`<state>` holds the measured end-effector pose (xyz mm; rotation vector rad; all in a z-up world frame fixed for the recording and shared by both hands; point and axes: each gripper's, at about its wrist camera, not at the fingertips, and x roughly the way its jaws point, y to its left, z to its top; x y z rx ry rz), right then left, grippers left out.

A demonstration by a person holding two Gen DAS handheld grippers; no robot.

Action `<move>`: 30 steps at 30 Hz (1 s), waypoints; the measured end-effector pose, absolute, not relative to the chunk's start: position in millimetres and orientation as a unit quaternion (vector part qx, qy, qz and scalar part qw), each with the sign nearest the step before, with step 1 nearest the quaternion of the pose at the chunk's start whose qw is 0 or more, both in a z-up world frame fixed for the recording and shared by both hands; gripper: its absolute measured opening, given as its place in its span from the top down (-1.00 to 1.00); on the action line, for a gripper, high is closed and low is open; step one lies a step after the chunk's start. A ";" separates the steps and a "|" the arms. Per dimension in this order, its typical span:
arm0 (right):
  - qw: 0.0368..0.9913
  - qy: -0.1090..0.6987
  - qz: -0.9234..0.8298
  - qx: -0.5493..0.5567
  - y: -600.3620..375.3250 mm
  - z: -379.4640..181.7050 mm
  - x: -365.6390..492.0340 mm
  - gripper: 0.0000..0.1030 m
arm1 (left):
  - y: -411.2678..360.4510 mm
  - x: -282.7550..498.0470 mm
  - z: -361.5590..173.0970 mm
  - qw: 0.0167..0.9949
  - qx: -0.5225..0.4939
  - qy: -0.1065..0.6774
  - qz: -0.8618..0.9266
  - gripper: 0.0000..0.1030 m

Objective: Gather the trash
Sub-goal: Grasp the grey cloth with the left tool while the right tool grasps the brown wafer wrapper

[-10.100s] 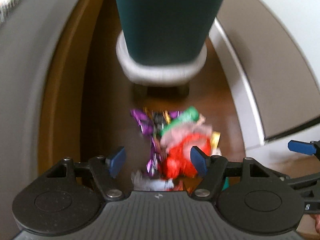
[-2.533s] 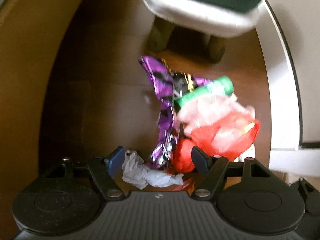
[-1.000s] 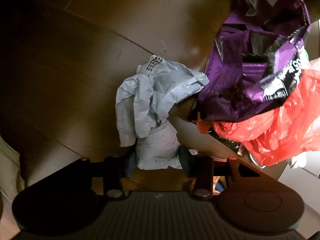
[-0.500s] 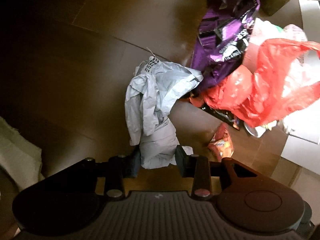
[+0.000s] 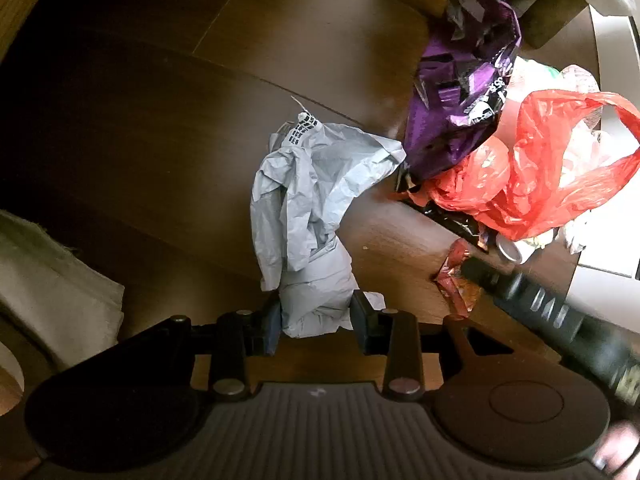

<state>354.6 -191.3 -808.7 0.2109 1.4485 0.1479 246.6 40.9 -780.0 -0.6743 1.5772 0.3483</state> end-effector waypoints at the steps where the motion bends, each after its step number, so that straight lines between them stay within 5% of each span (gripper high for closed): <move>1: 0.738 0.662 0.050 0.118 -195.0 -811.1 357.4 -0.23 | 39.4 247.0 -783.3 0.641 -0.295 0.691 0.153 0.34; 9: 0.693 0.690 -0.036 0.208 -211.5 -837.9 361.7 -0.24 | 33.7 249.4 -792.9 0.643 -0.297 0.691 0.145 0.34; 12: 0.689 0.694 -0.033 0.207 -213.5 -841.5 355.0 0.16 | 34.3 248.4 -791.6 0.643 -0.296 0.691 0.143 0.34; 17: 0.705 0.685 -0.013 0.185 -217.4 -841.8 335.9 0.39 | 36.1 246.0 -787.1 0.645 -0.294 0.692 0.138 0.35; 22: 0.732 0.667 0.020 0.135 -220.9 -813.4 322.3 0.42 | 30.7 245.4 -773.3 0.648 -0.289 0.692 0.131 0.46; 25: 0.743 0.660 0.038 0.105 -221.8 -792.2 314.7 0.43 | 27.2 247.4 -762.9 0.652 -0.282 0.693 0.122 0.73; 30: 0.749 0.655 0.049 0.091 -227.0 -752.7 318.2 0.43 | 29.6 249.9 -744.4 0.652 -0.289 0.690 0.125 0.78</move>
